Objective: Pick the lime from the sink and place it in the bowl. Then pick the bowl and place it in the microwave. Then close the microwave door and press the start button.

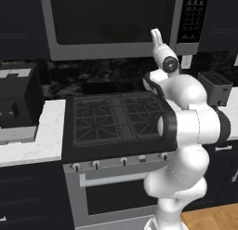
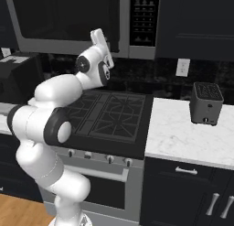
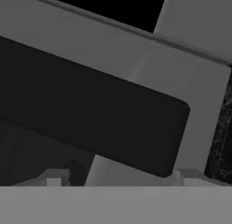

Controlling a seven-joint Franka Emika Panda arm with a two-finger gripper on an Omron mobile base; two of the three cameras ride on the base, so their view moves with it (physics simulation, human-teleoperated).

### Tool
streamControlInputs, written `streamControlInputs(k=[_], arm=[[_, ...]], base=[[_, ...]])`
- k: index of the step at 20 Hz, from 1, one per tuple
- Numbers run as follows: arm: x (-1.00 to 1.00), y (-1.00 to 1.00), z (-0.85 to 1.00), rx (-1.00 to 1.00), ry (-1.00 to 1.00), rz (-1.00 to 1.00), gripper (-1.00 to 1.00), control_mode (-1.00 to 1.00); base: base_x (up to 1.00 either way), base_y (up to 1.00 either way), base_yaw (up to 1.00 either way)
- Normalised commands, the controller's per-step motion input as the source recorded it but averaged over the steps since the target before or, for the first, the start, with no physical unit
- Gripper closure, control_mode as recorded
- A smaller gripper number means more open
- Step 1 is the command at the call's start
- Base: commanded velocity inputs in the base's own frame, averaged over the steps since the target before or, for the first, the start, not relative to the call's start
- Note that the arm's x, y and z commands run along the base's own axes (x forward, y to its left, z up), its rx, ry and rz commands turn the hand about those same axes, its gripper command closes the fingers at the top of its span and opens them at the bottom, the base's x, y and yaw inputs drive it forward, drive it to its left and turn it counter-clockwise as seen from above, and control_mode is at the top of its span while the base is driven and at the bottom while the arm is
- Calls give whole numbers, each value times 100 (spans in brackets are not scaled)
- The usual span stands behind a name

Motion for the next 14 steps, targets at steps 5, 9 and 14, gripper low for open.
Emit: streamControlInputs(k=[5, 9, 14], arm=[[-50, 0, 7, 8, 3, 3, -100, -100], [-100, 0, 32, 16, 0, 7, -100, -100], [-100, 0, 46, 20, -1, 4, -100, -100]], base=[[0, 0, 0], [0, 0, 0], [0, 0, 0]])
